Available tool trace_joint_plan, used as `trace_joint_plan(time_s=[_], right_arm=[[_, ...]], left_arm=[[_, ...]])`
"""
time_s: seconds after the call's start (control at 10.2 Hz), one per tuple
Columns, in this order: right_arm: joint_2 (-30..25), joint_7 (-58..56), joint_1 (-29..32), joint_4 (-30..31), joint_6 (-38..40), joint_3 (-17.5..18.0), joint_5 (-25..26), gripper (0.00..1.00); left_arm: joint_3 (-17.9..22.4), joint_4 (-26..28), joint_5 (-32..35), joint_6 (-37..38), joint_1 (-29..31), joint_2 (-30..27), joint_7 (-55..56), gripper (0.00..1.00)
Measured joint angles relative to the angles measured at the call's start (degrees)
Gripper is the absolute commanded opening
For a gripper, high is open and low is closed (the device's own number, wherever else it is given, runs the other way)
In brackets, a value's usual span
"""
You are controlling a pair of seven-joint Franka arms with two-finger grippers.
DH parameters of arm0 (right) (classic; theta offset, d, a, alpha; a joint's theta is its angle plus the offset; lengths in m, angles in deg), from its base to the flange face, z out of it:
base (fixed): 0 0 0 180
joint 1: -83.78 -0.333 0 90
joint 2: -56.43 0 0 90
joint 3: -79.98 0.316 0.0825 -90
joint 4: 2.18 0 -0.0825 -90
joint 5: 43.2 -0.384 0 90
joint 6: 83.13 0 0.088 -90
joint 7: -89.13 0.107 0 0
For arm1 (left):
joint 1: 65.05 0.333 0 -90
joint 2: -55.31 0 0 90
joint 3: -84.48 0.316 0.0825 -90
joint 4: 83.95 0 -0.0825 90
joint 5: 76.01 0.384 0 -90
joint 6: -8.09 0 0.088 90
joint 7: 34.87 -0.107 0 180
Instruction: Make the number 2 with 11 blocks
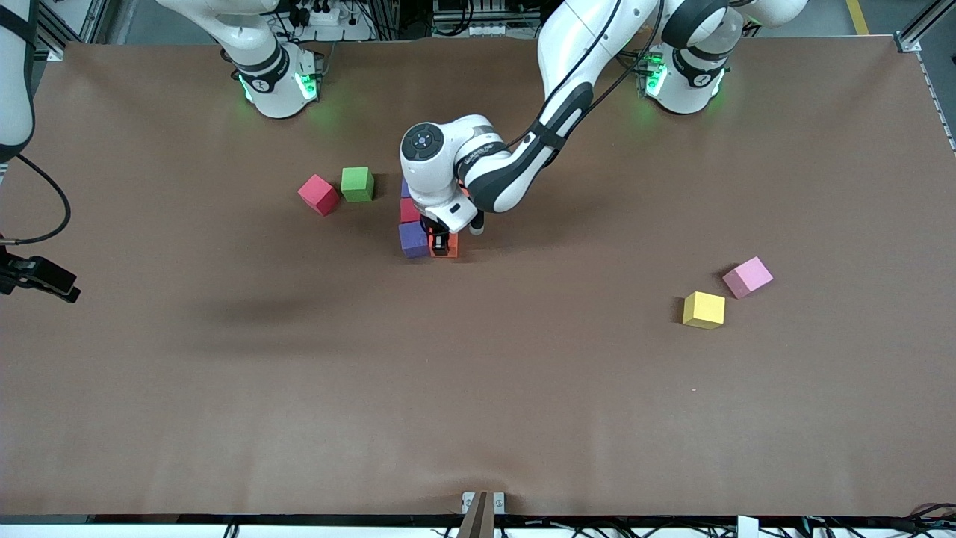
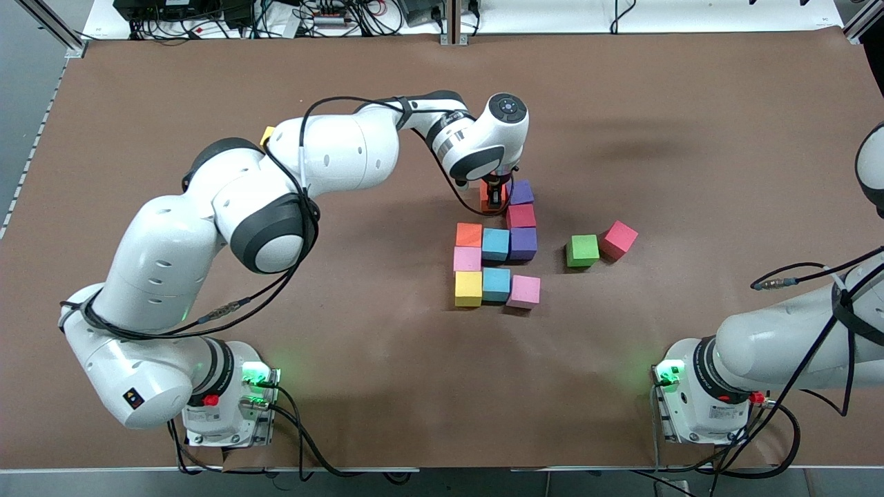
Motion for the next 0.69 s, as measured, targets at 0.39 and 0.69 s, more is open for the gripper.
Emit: trace_joint_plan(time_s=[0.39, 0.69], right_arm=[[-3.3, 2.5, -1.5, 0.0, 3.8, 0.4, 0.0, 1.0], [-4.2, 5.5, -1.3, 0.0, 6.8, 1.0, -0.3, 1.0]], left_arm=[[0.0, 0.0, 0.2, -1.0, -0.2, 0.5, 0.0, 0.0], [0.2, -0.1, 0.5, -1.3, -0.6, 0.8, -0.1, 0.0]])
